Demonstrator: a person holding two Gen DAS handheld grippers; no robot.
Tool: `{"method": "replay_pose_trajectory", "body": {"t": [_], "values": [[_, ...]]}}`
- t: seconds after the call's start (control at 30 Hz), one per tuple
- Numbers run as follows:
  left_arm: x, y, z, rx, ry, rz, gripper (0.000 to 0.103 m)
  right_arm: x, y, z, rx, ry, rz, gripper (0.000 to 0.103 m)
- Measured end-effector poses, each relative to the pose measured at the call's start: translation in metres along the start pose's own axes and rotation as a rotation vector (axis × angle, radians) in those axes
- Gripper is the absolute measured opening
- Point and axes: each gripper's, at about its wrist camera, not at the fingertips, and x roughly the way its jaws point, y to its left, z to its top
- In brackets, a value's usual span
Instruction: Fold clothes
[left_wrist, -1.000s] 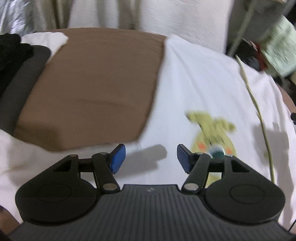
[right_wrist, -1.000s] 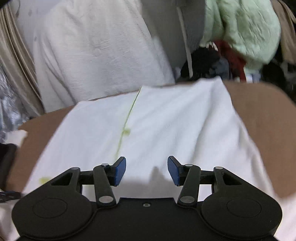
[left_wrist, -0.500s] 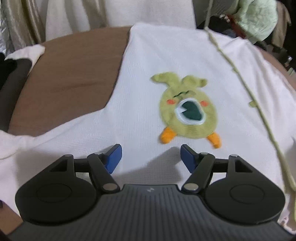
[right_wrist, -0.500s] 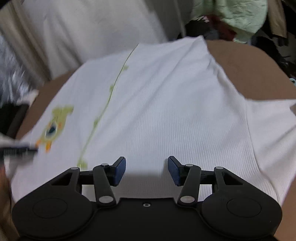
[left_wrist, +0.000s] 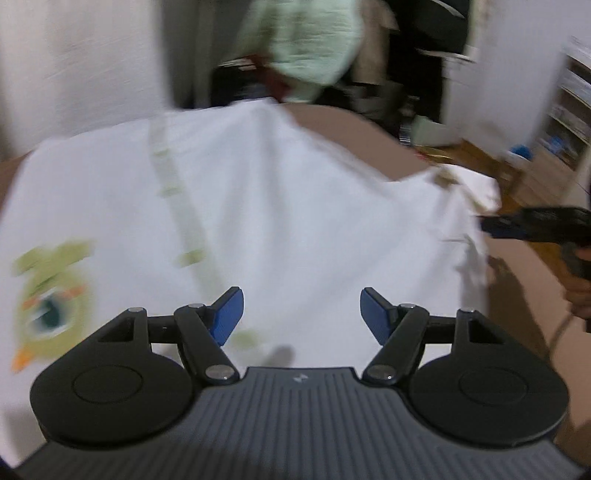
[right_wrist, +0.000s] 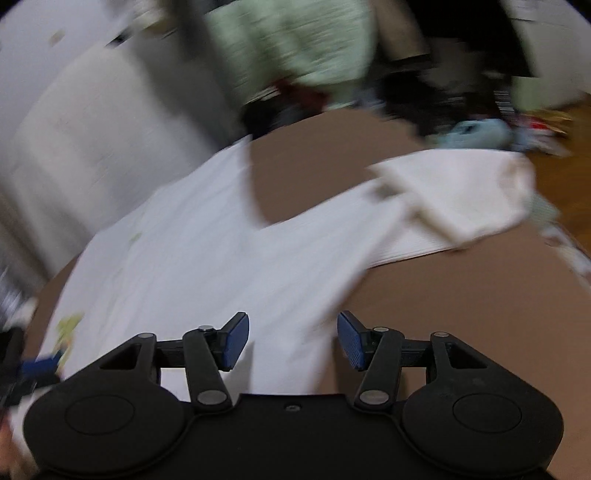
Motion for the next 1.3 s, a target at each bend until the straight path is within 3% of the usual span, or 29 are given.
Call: {"method": "replay_pose_trajectory", "body": {"t": [0.07,0.17,0.3,0.47,0.5,0.53,0.57,0.77,0.97,1.03,1.07,1.1,1.3], "values": [[0.02,-0.025,0.006,0.015,0.013,-0.047,0.069,0.003,-0.023,0.005,0.065,-0.026,-0.058,0.059],[0.047,-0.052,0.008,0.016,0.037,-0.093,0.069,0.006,-0.052,0.012,0.052,-0.068,-0.204,0.059],[0.082,-0.087,0.012,0.018,0.069,-0.151,0.069,0.022,-0.061,0.021,-0.164,-0.08,-0.343,0.059],[0.094,-0.098,0.009,0.028,0.085,-0.152,0.069,0.049,-0.052,0.031,-0.442,-0.066,-0.345,0.058],[0.094,-0.1,0.008,0.027,0.089,-0.152,0.07,0.053,-0.052,0.036,-0.464,-0.074,-0.343,0.053],[0.094,-0.101,0.008,0.027,0.092,-0.152,0.07,0.054,-0.055,0.044,-0.456,-0.09,-0.333,0.022],[0.094,-0.103,0.007,0.028,0.093,-0.148,0.07,0.055,-0.058,0.052,-0.446,-0.105,-0.323,0.002],[0.102,-0.121,0.008,0.061,0.124,-0.151,0.072,0.001,-0.097,0.102,-0.252,-0.281,-0.385,0.003],[0.13,-0.148,0.009,0.151,0.172,-0.112,0.076,-0.06,-0.137,0.161,-0.21,-0.353,-0.464,0.003],[0.137,-0.149,0.009,0.163,0.181,-0.049,0.047,-0.074,-0.145,0.179,-0.21,-0.369,-0.498,0.003],[0.133,-0.147,0.01,0.158,0.176,-0.054,0.013,-0.078,-0.147,0.185,-0.221,-0.372,-0.518,0.003],[0.13,-0.145,0.012,0.15,0.169,-0.06,0.003,-0.082,-0.149,0.191,-0.232,-0.376,-0.537,0.003],[0.091,-0.086,0.022,-0.146,0.036,-0.211,0.003,-0.101,-0.159,0.205,-0.253,-0.379,-0.611,0.002]]}}
